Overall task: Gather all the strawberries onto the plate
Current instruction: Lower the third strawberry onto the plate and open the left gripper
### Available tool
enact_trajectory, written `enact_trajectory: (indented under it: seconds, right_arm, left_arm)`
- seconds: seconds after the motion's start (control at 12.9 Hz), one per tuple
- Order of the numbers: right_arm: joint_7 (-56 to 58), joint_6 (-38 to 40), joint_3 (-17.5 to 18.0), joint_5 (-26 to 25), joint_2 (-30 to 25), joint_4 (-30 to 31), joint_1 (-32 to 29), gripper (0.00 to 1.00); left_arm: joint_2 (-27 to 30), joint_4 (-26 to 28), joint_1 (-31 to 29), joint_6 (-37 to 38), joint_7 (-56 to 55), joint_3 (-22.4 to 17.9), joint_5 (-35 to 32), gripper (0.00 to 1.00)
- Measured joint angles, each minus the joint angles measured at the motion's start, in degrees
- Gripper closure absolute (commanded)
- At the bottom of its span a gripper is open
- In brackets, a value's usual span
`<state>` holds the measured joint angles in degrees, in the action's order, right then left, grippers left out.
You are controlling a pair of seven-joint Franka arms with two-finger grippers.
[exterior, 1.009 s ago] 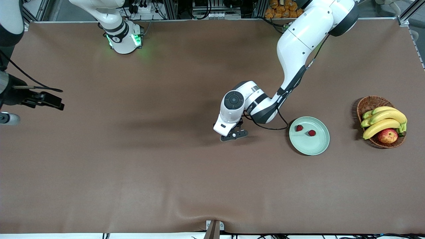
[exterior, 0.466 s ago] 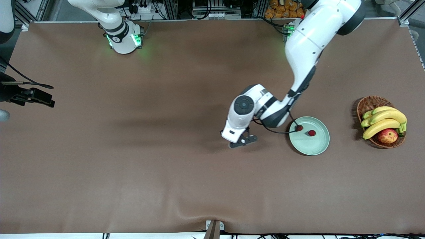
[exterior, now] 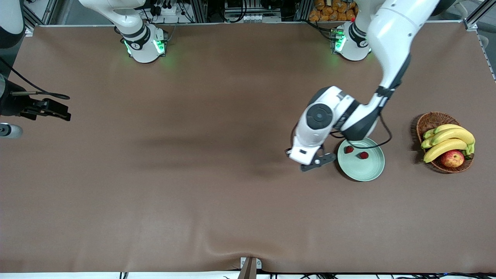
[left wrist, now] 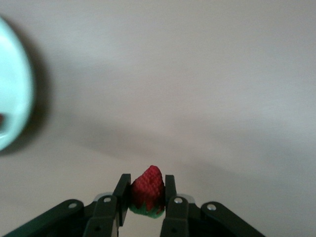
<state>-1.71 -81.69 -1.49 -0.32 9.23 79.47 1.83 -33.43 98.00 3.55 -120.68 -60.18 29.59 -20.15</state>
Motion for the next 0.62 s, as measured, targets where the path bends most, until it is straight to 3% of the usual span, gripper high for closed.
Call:
enact_trajectory:
  seconds: [0.31, 0.47, 0.62]
  right_arm:
    - [0.0, 0.6, 1.9, 0.0, 0.0, 0.0, -1.2, 0.00]
    - [0.0, 0.6, 2.0, 0.0, 0.0, 0.2, -1.4, 0.00]
    - [0.0, 0.6, 2.1, 0.0, 0.0, 0.5, -1.5, 0.00]
  left_arm:
    - [0.2, 1.8, -7.9, 8.4, 11.6, 0.9, 0.0, 1.00]
    - [0.2, 2.0, -10.6, 8.8, 16.3, 0.9, -0.8, 1.00]
    - [0.0, 2.2, -12.5, 8.9, 19.3, 1.0, -5.7, 1.00]
